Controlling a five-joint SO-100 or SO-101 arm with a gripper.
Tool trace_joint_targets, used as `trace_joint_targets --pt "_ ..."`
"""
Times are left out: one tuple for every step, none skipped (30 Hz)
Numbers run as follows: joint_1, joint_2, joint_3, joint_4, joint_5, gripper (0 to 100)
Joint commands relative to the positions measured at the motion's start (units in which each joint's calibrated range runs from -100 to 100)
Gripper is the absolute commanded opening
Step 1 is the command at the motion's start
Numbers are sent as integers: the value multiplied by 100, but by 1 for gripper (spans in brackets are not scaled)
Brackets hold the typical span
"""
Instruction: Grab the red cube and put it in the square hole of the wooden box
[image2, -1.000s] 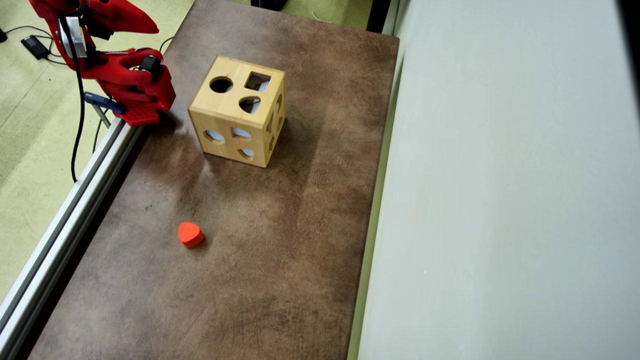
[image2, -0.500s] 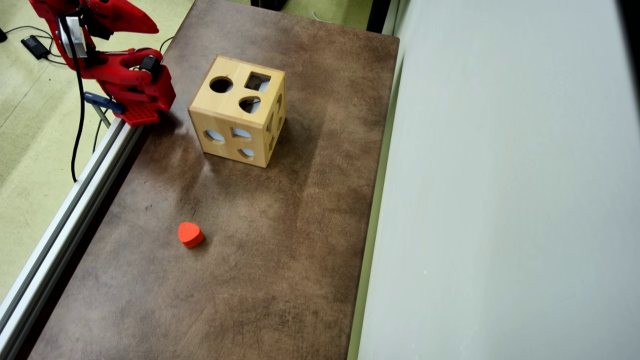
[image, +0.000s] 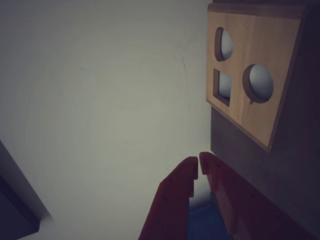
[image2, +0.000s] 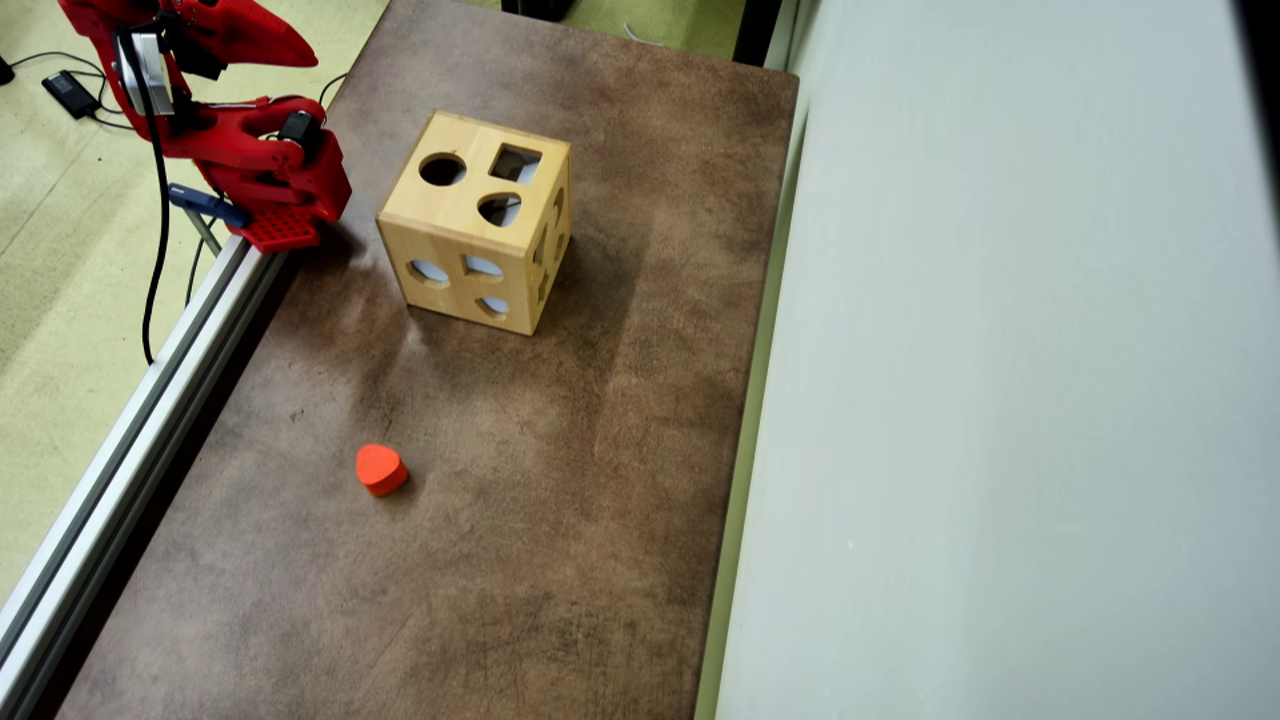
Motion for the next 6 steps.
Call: trace_joint_targets --pt "18 -7 10 -14 39 2" --pt "18 -7 10 -14 39 2" --pt "18 -7 10 -14 39 2" --pt "18 -7 10 -14 39 2" --pt "18 -7 10 -14 39 2" --pt "18 -7 10 -14 39 2"
